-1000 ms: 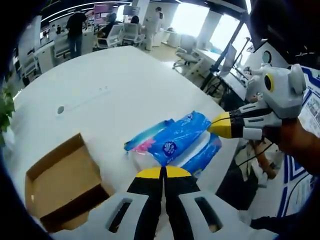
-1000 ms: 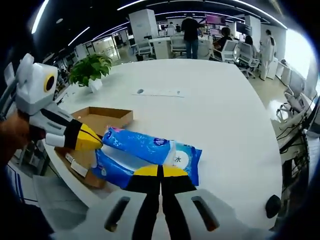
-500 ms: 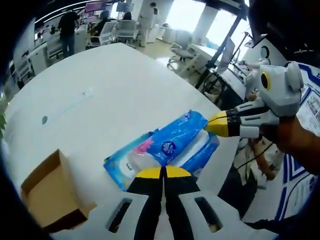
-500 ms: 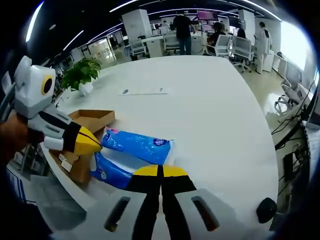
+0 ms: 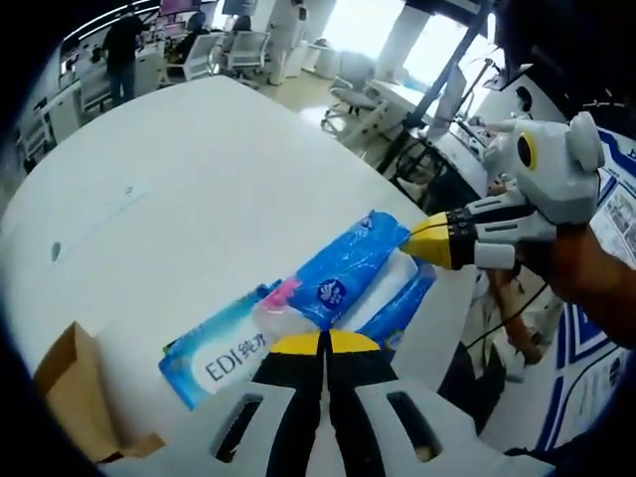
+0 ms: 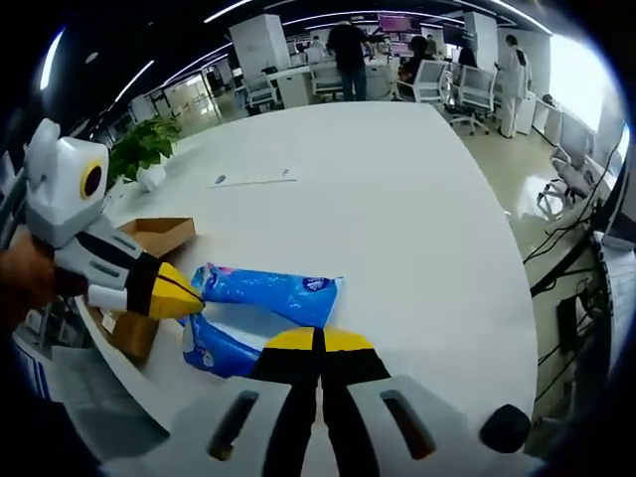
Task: Operate the shoe box by opening the lid, removing the specified soft item, and placing it in the target area until the item is outside and the box remains undamaged.
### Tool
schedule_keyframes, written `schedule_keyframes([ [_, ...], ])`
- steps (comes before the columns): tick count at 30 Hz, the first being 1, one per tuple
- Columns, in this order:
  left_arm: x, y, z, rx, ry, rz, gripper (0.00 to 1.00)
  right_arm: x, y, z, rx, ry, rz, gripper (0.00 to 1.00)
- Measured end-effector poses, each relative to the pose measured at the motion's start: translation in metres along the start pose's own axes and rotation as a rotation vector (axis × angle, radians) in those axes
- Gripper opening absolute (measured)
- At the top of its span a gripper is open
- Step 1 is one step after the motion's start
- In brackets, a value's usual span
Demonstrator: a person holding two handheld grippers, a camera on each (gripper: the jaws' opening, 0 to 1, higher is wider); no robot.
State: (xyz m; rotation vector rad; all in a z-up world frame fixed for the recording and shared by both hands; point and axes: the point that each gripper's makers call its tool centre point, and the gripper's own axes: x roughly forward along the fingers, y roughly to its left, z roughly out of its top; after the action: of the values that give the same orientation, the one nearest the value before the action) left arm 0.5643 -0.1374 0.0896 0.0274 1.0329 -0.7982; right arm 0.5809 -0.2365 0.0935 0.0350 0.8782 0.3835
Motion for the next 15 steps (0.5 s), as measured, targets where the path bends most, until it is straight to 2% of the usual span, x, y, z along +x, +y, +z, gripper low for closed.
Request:
schedule_keyframes([
  [6, 0.024, -0.006, 0.003, -0.023, 0.014, -0.027, 0.00, 0.003, -0.020, -0.007, 0.008, 0.016, -0.020, 0.00],
  [15, 0.054, -0.008, -0.006, -0.042, 0.066, -0.039, 0.00, 0.012, -0.035, -0.016, 0.015, 0.038, -0.033, 0.00],
])
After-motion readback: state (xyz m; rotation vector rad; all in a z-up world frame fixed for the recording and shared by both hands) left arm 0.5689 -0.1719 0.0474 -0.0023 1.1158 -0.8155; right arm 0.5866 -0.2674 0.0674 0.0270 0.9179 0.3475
